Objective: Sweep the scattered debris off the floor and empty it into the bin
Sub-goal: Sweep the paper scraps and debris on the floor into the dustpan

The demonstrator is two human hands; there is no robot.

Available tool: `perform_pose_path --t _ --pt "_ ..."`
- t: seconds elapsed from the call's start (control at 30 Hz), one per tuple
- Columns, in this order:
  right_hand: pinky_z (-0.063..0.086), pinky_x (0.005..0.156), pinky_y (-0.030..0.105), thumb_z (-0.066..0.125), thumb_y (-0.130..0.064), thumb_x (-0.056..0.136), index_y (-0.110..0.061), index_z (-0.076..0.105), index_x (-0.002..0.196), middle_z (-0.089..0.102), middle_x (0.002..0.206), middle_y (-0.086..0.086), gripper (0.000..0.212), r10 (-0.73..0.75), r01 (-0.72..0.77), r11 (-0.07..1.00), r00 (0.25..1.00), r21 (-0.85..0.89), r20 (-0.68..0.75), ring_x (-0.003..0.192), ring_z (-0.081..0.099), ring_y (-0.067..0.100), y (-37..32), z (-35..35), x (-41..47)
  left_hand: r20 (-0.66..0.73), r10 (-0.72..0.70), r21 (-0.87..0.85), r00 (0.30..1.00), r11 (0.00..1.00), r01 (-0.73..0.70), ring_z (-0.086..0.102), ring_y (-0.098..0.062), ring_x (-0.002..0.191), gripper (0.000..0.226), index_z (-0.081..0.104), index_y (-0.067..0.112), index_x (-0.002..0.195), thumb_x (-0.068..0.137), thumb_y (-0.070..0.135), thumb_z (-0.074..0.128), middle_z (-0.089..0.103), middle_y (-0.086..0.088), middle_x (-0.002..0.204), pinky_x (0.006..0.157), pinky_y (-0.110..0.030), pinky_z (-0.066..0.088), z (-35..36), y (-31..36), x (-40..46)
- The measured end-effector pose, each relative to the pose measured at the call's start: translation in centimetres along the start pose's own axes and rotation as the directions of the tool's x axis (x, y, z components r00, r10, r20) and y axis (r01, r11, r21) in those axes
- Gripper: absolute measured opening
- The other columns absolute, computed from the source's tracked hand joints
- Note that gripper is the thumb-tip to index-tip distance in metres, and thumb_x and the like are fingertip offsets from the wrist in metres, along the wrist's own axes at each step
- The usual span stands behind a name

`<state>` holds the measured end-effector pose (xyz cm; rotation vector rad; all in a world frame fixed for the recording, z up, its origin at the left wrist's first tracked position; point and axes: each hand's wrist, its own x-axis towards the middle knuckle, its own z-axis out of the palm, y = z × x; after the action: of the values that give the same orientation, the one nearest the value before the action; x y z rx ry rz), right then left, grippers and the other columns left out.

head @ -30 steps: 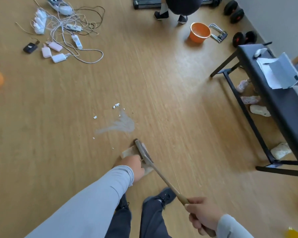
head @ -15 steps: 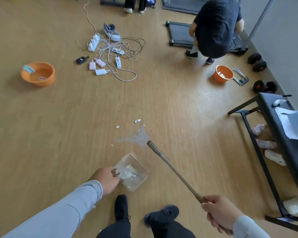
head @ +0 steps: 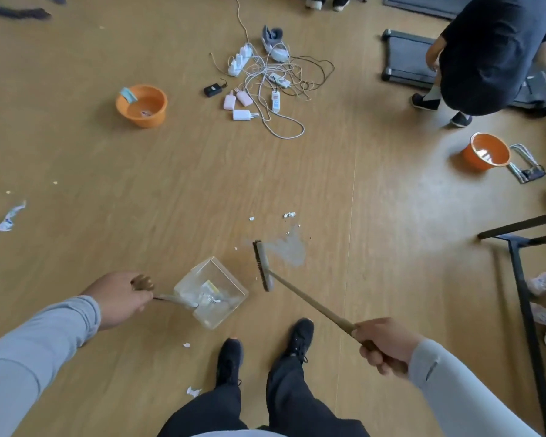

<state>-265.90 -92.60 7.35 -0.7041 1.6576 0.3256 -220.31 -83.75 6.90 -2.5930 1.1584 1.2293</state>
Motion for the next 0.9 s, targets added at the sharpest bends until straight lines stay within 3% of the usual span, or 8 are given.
perform_pose_path --t 0.07,0.2,0.33,0.47,0.63,0.73,0.9 --pt "0.036 0.041 0.024 0.059 -0.016 0.093 0.001 0.066 0.12 0.058 0.067 0.009 0.032 0.039 -0.039 0.999 0.998 0.008 0.052 0.045 0.042 0.014 -1.3 -0.5 2.1 -0.006 -0.033 0.03 0.999 0.999 0.033 0.063 -0.018 0.066 0.019 0.067 0.013 0.067 0.084 0.02 0.071 0.069 0.003 0.063 0.062 -0.028 0.044 -0.9 0.3 0.0" --pt "0.034 0.038 0.021 0.06 -0.019 0.096 -0.008 0.063 0.091 0.056 0.06 0.006 0.013 0.12 -0.119 0.993 0.981 -0.019 0.15 0.04 0.042 0.012 -4.8 -2.0 6.1 -0.031 -0.085 0.061 0.996 0.994 0.086 0.064 -0.023 0.069 0.019 0.067 0.012 0.066 0.083 0.021 0.072 0.07 -0.002 0.068 0.067 -0.031 0.046 -1.4 1.9 0.5" --pt "0.033 0.037 0.02 0.059 -0.021 0.098 -0.009 0.059 0.082 0.054 0.054 0.004 0.02 0.146 -0.124 0.981 0.979 -0.148 0.145 0.039 0.04 0.012 -7.9 -5.8 9.2 -0.06 -0.139 0.023 0.989 0.99 0.141 0.063 -0.023 0.066 0.018 0.067 0.012 0.069 0.084 0.019 0.071 0.07 0.001 0.063 0.063 -0.031 0.044 -1.2 4.0 1.6" --pt "0.033 0.04 0.022 0.06 -0.023 0.097 -0.008 0.059 0.087 0.054 0.058 0.005 0.018 0.146 -0.127 0.975 0.985 -0.185 0.092 0.044 0.04 0.014 -10.3 -11.1 11.4 -0.093 -0.201 -0.063 0.975 0.979 0.196 0.061 -0.024 0.064 0.018 0.069 0.01 0.07 0.087 0.016 0.069 0.069 0.0 0.062 0.059 -0.03 0.04 -0.6 6.2 2.4" --pt "0.034 0.038 0.022 0.061 -0.019 0.096 -0.003 0.063 0.099 0.057 0.064 0.009 0.016 0.084 -0.065 0.976 0.993 -0.209 0.083 0.044 0.041 0.015 -11.7 -14.7 11.0 -0.11 -0.23 -0.151 0.967 0.965 0.213 0.065 -0.026 0.074 0.011 0.074 0.012 0.079 0.088 0.018 0.069 0.075 -0.002 0.074 0.066 -0.031 0.044 0.0 6.8 3.1" --pt "0.033 0.038 0.023 0.059 -0.016 0.096 0.002 0.065 0.115 0.055 0.068 0.012 0.026 0.035 -0.01 0.981 0.991 -0.192 0.128 0.045 0.039 0.015 -11.4 -14.7 9.9 -0.128 -0.233 -0.201 0.964 0.958 0.205 0.063 -0.022 0.068 0.008 0.072 0.015 0.08 0.088 0.016 0.071 0.073 0.003 0.066 0.061 -0.029 0.041 -0.7 5.9 3.2" --pt "0.034 0.038 0.023 0.058 -0.016 0.097 -0.008 0.068 0.117 0.056 0.07 0.01 0.024 0.029 -0.008 0.994 0.979 -0.105 0.204 0.046 0.04 0.013 -11.6 -10.1 9.9 -0.1 -0.246 -0.263 0.964 0.941 0.213 0.049 -0.015 0.049 0.008 0.072 0.019 0.094 0.088 0.013 0.072 0.076 0.002 0.066 0.057 -0.03 0.036 -4.2 3.6 3.0"
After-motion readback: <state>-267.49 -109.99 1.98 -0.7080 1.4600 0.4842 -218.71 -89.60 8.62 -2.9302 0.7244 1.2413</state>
